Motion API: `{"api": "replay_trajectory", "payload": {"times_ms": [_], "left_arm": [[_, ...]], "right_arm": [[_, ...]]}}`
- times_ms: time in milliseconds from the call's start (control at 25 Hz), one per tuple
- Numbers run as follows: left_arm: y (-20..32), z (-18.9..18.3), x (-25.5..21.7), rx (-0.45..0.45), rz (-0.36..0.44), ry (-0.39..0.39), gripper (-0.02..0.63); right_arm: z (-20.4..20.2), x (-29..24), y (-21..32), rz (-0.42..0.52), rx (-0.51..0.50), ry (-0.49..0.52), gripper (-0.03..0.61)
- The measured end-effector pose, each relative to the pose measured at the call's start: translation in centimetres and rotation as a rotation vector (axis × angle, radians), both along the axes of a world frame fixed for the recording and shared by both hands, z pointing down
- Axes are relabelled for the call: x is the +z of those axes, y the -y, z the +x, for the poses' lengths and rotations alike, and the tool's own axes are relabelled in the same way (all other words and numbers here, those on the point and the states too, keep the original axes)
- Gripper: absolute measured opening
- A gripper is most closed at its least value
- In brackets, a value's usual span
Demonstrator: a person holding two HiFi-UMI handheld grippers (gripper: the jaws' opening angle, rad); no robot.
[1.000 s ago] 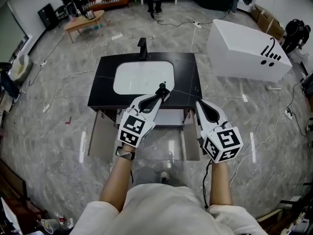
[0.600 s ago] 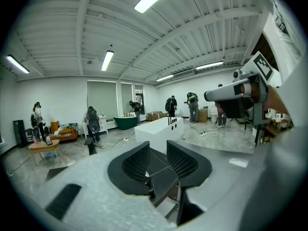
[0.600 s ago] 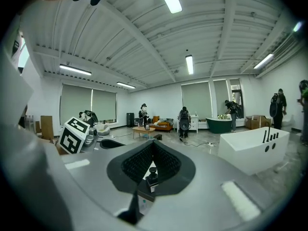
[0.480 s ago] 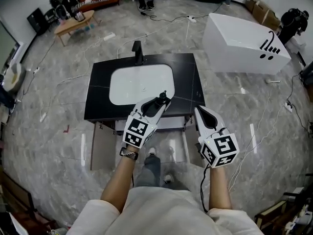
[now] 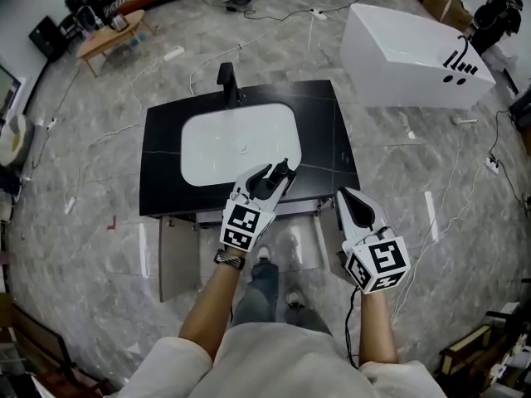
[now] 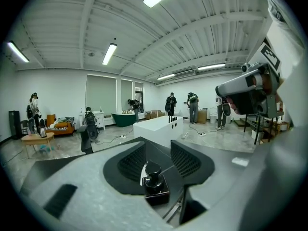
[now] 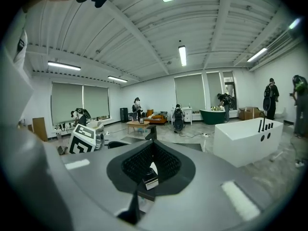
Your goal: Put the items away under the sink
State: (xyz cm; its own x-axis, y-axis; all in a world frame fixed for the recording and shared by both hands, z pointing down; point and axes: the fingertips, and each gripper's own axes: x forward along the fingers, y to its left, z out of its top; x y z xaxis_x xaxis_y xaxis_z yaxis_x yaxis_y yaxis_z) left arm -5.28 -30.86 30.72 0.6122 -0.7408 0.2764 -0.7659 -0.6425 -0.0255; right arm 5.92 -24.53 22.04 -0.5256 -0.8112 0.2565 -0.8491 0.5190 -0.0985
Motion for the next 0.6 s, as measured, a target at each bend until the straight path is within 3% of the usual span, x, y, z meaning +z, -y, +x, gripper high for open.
{"api": "replay_trajectory", "payload": {"times_ms": [240, 600], "left_arm": [[1.9, 0.1, 2.9, 0.021, -0.027, -0.034, 0.198], [4.0, 1.3, 8.0, 0.079, -0.077, -0.035, 0.229]], "right_arm": [[1.1, 1.9, 0.9, -0.063, 0.063, 0.051, 0.006], [1.5, 5.2, 1.7, -0.131, 0.100, 0.039, 0.006]]}}
